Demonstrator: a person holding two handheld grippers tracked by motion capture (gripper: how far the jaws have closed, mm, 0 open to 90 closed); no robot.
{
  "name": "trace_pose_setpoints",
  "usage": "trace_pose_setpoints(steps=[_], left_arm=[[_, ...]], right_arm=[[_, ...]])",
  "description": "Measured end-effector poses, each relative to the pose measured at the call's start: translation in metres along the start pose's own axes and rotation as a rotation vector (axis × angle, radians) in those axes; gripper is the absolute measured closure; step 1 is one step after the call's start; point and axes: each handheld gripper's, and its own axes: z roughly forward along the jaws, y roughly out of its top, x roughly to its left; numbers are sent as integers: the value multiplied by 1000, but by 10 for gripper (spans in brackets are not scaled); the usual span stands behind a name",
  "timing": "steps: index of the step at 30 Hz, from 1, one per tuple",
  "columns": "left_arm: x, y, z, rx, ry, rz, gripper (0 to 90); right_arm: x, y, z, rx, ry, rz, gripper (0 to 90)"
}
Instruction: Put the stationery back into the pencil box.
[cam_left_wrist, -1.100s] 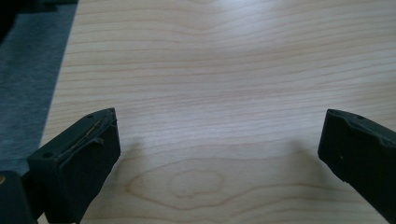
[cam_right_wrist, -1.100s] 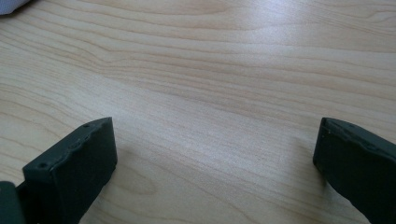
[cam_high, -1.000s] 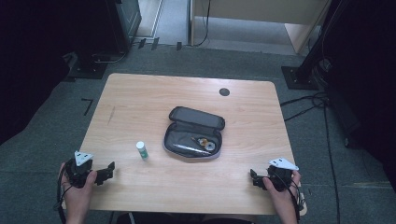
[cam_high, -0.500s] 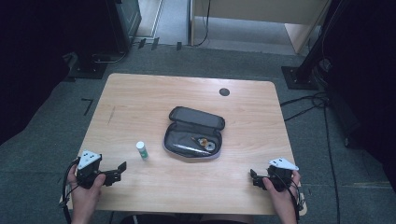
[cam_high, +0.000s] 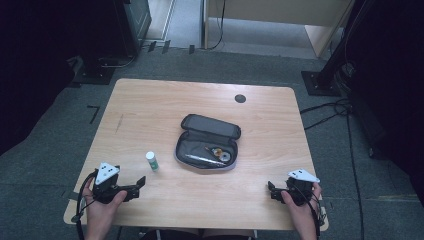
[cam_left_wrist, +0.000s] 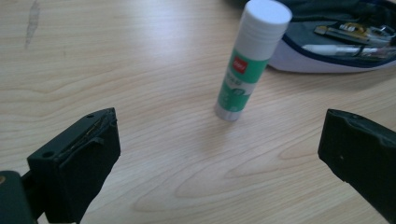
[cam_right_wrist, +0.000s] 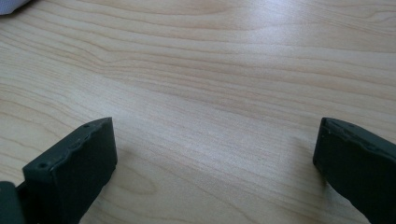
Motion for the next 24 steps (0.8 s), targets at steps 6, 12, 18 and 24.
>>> trace_pose_setpoints(steps=[6,12,18,24], left_arm=[[-11,3,9,4,-16,12,0],[-19,5,21,0,-28,6,0],[-22,8,34,16,-35,19,0],[-27,13,44,22,-13,46,11]], right_arm=[[0,0,0,0,6,-5,0],[1,0,0,0,16,-18,0],[1,0,0,1,19,-22,0],[1,0,0,1,19,-23,0]])
